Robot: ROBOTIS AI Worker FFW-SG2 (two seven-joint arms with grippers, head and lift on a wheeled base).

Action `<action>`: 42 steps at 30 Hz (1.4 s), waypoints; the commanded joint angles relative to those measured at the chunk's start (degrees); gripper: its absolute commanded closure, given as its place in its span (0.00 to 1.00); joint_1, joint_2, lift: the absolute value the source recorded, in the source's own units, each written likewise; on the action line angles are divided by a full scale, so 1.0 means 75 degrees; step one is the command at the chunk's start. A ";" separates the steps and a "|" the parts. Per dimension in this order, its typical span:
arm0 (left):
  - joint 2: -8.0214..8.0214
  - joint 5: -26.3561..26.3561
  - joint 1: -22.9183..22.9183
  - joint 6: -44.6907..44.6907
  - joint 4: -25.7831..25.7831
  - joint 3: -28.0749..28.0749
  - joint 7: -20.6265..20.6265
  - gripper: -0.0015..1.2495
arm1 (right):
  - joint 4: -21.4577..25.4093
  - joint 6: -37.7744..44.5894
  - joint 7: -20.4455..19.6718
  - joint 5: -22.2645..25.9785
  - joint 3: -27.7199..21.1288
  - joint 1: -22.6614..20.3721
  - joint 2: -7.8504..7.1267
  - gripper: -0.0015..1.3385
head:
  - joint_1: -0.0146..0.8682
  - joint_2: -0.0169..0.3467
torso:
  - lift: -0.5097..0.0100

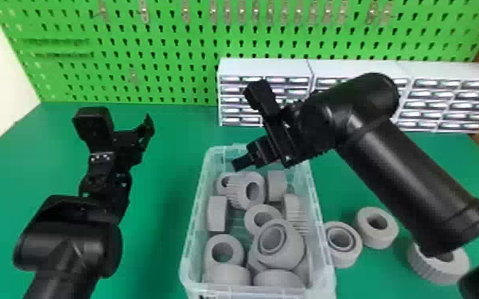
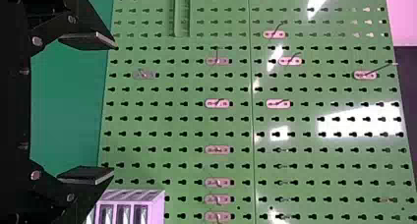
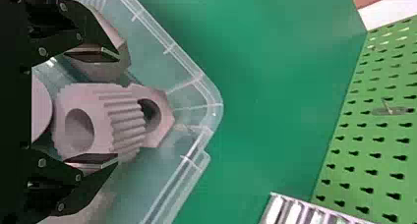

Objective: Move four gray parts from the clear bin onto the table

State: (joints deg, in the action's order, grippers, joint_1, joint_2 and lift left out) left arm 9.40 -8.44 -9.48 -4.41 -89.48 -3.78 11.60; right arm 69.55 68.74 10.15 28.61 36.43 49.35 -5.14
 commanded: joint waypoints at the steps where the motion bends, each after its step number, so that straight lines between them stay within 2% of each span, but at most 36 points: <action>1: 0.0000 0.0000 -0.0002 0.0002 0.0001 -0.0011 0.0000 0.28 | -0.0191 -0.0049 -0.0100 0.0205 0.0134 -0.0017 -0.0007 0.39 | 0.80 0.24 | 0.88; 13: 0.0000 0.0012 -0.0061 0.0002 0.0001 -0.0070 0.0000 0.28 | -0.0882 -0.0494 -0.0334 0.1037 0.0228 0.0030 0.0017 0.39 | 0.80 0.24 | 0.88; 18: 0.0000 0.0012 -0.0072 0.0002 0.0001 -0.0081 0.0000 0.28 | -0.1058 -0.0564 -0.0440 0.1166 0.0216 0.0042 0.0029 0.39 | 0.80 0.24 | 0.88; 30: 0.0000 -0.0024 -0.0072 0.0002 0.0036 -0.0140 0.0000 0.28 | -0.1597 -0.0928 -0.0440 0.1916 0.0134 -0.0017 -0.0007 0.39 | 0.80 0.24 | 0.88; 42: 0.0000 -0.0117 -0.0108 0.0002 0.0060 -0.0187 0.0000 0.28 | -0.1855 -0.0974 -0.0674 0.2104 0.0099 -0.0029 0.0005 0.39 | 0.80 0.24 | 0.88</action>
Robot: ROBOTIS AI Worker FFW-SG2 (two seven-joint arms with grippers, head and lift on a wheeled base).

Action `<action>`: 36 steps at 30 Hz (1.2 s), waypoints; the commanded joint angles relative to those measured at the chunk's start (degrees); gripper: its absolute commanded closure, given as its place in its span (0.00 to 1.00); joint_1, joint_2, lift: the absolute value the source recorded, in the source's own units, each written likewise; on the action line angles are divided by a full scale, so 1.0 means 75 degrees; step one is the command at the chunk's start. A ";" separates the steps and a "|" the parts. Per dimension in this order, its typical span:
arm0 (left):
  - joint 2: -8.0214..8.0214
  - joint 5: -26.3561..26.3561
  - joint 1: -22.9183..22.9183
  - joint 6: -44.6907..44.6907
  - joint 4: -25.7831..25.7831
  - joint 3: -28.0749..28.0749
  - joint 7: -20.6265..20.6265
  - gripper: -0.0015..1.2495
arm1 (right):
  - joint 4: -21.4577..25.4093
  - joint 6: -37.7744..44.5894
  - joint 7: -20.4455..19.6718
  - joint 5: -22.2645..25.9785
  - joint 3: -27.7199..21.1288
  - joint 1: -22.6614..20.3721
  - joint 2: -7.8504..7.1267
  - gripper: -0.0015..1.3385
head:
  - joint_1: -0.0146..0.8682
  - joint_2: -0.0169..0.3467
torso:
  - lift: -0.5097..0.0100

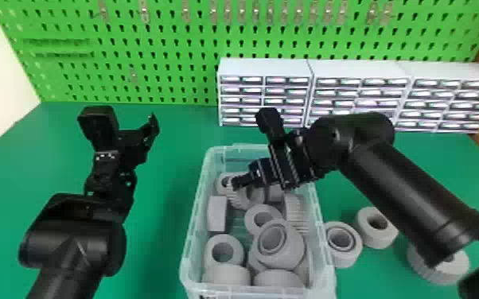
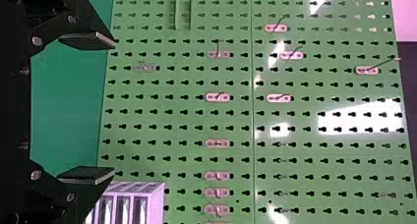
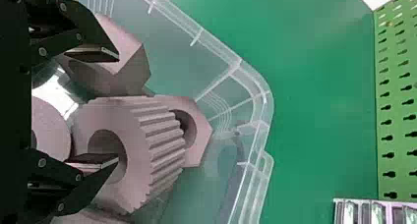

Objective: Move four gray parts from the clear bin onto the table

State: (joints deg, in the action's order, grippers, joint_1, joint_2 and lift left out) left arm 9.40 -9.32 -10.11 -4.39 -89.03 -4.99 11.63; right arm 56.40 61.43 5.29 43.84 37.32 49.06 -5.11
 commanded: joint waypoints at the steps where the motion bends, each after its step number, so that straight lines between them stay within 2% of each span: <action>1: 0.0000 0.0001 -0.0023 0.0000 0.0000 -0.0027 -0.0003 0.28 | -0.0114 0.0000 -0.0037 0.0085 -0.0019 0.0010 0.0001 0.39 | 0.80 0.24 | 0.88; 22: 0.0000 0.0013 -0.0047 0.0000 0.0000 -0.0027 -0.0003 0.28 | -0.0735 -0.0504 -0.0060 0.0741 0.0098 -0.0013 0.0025 0.39 | 0.80 0.24 | 0.88; 36: 0.0000 0.0036 -0.0082 0.0000 0.0012 -0.0073 -0.0003 0.28 | -0.0981 -0.0844 -0.0060 0.0835 0.0169 -0.0049 0.0025 0.39 | 0.80 0.24 | 0.88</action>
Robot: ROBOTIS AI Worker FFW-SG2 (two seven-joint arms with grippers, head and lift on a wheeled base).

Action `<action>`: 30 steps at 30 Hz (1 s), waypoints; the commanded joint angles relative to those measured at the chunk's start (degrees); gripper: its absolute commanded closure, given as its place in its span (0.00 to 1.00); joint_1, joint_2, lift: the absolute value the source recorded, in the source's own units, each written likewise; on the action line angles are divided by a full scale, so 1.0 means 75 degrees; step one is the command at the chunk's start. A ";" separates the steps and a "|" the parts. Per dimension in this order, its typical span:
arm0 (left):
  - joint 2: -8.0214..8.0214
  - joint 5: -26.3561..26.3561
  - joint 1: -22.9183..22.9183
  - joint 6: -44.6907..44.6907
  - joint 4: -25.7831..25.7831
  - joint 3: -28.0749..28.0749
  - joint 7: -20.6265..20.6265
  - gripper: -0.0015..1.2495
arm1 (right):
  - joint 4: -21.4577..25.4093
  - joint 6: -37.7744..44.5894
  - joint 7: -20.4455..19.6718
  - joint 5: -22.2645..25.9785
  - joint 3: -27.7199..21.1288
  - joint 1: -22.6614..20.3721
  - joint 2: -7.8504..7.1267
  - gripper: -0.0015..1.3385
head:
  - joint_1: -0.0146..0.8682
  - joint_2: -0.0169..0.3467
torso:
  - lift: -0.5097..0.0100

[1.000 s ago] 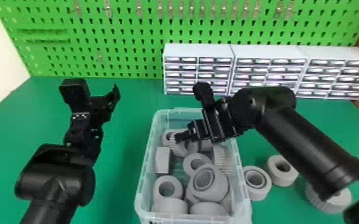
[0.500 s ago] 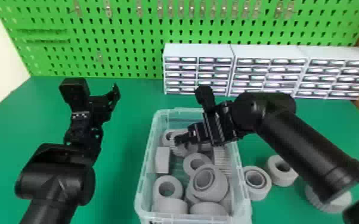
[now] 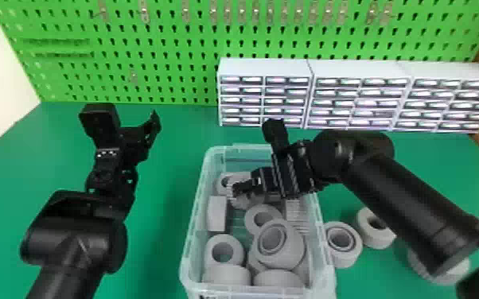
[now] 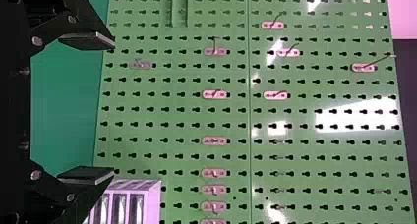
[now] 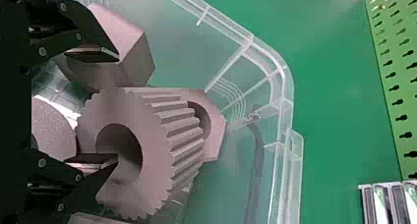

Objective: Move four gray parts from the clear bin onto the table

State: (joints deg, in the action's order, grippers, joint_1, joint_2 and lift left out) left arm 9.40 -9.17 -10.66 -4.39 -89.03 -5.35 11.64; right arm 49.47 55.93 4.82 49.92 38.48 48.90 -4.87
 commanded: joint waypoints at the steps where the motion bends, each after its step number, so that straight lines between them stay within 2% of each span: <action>1: 0.0000 0.0015 -0.0008 0.0000 0.0012 -0.0025 -0.0005 0.28 | -0.0069 -0.0157 0.0002 0.0036 0.0014 -0.0039 -0.0006 0.39 | 0.80 0.24 | 0.88; 30: -0.0023 0.0050 0.0015 0.0012 0.0012 -0.0014 0.0007 0.28 | -0.0174 -0.0755 0.0026 0.0247 0.0318 -0.0086 -0.0053 0.40 | 0.80 0.24 | 0.88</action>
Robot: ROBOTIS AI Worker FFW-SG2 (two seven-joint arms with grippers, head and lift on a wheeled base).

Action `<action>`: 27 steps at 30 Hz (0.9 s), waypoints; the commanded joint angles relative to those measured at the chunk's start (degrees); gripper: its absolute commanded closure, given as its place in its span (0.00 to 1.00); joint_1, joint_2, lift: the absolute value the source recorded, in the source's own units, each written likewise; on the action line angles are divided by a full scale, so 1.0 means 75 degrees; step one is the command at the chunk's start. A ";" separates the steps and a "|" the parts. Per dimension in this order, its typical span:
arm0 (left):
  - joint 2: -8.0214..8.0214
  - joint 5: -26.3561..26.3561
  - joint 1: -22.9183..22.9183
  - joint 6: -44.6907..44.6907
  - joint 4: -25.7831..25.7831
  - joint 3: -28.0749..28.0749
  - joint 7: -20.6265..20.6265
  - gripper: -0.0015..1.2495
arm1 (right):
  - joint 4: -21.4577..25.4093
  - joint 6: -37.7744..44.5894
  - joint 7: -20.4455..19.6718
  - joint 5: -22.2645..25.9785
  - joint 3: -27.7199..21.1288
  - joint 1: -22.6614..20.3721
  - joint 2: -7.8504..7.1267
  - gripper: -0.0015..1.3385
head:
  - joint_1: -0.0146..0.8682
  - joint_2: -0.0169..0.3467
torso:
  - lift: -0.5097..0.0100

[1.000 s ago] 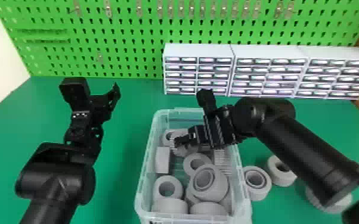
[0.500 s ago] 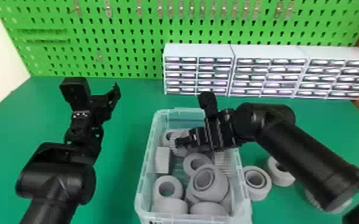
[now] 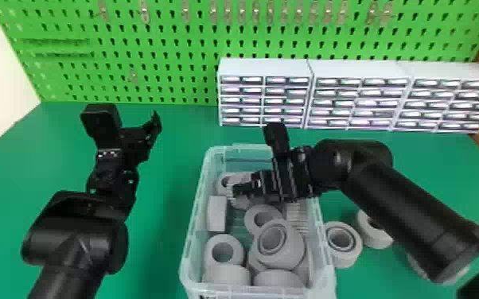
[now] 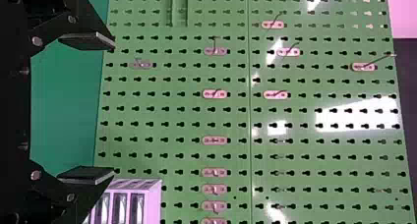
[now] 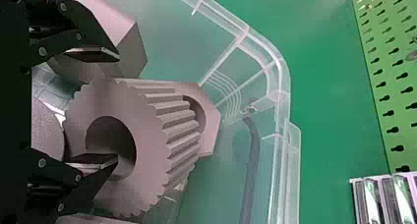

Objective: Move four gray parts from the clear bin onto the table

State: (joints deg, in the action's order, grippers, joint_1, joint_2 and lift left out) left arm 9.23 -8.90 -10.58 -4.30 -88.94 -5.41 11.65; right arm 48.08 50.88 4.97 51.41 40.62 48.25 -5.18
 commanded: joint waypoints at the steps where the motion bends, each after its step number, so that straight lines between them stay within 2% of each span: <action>1: 0.0000 0.0015 0.0005 0.0000 0.0000 -0.0006 -0.0006 0.28 | 0.0012 -0.0092 0.0005 0.0059 0.0033 0.0000 -0.0012 0.40 | 0.80 0.24 | 0.88; 6: 0.0000 0.0015 -0.0007 0.0011 0.0000 0.0029 -0.0006 0.28 | 0.0012 -0.0092 0.0017 0.0094 0.0068 0.0000 -0.0012 0.43 | 0.80 0.24 | 0.88; 12: 0.0000 0.0038 -0.0018 0.0035 0.0000 0.0006 0.0005 0.28 | 0.0047 -0.0081 0.0028 0.0118 0.0139 0.0024 0.0000 0.53 | 0.80 0.24 | 0.88; 17: 0.0000 0.0038 -0.0018 0.0082 0.0000 0.0029 -0.0006 0.28 | 0.0059 -0.0022 0.0028 0.0130 0.0186 0.0047 0.0000 0.78 | 0.80 0.24 | 0.88; 23: 0.0000 0.0038 0.0005 0.0105 0.0000 0.0041 -0.0006 0.28 | 0.0082 0.0048 0.0028 0.0153 0.0174 0.0047 -0.0012 0.79 | 0.80 0.24 | 0.88; 27: 0.0000 0.0038 0.0017 0.0117 0.0000 0.0041 0.0005 0.28 | 0.0258 0.0154 0.0028 -0.0046 0.0174 0.0059 -0.0012 0.79 | 0.80 0.24 | 0.88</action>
State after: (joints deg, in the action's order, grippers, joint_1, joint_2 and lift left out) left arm 9.23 -8.61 -10.58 -3.51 -88.94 -5.10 11.62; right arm 48.87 51.25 5.18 52.37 41.94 48.61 -5.27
